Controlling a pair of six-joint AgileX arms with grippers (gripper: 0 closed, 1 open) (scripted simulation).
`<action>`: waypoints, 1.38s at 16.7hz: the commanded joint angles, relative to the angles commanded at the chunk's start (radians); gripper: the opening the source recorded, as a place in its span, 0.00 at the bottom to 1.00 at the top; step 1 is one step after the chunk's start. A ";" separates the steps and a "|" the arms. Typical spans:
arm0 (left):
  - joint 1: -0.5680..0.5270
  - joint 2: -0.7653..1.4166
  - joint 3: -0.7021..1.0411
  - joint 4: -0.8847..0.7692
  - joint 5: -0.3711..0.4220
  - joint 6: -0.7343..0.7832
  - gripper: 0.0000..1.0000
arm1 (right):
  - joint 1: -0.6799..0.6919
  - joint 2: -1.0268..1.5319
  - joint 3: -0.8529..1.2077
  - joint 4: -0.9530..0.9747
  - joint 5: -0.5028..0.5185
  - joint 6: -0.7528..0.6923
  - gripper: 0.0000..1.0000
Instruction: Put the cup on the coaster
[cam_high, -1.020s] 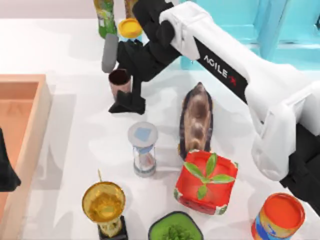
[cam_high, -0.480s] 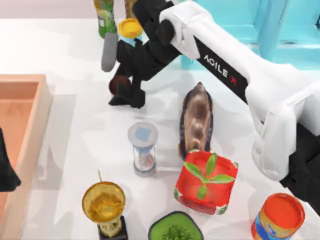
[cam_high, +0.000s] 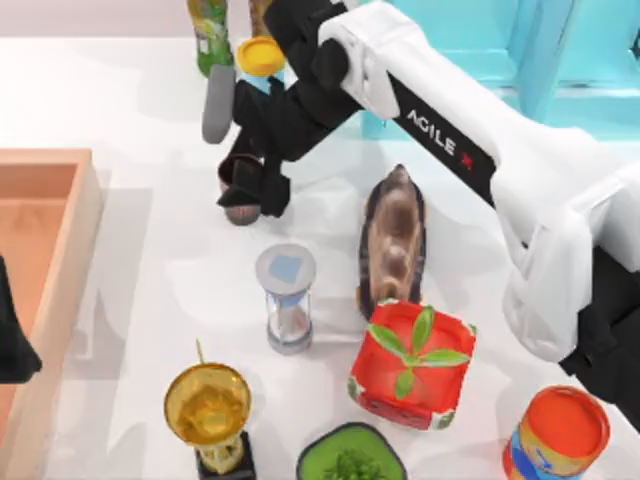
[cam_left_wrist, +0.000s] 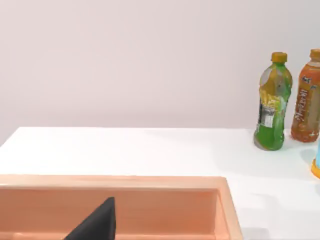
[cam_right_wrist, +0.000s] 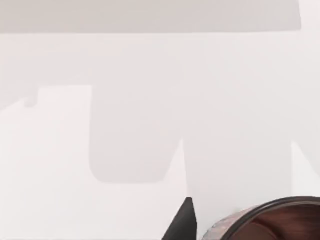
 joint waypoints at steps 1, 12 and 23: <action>0.000 0.000 0.000 0.000 0.000 0.000 1.00 | 0.000 0.000 0.000 0.000 0.000 0.000 0.00; 0.000 0.000 0.000 0.000 0.000 0.000 1.00 | 0.001 -0.099 -0.103 0.044 0.046 0.022 0.00; 0.000 0.000 0.000 0.000 0.000 0.000 1.00 | -0.179 -1.001 -1.192 0.336 0.361 0.329 0.00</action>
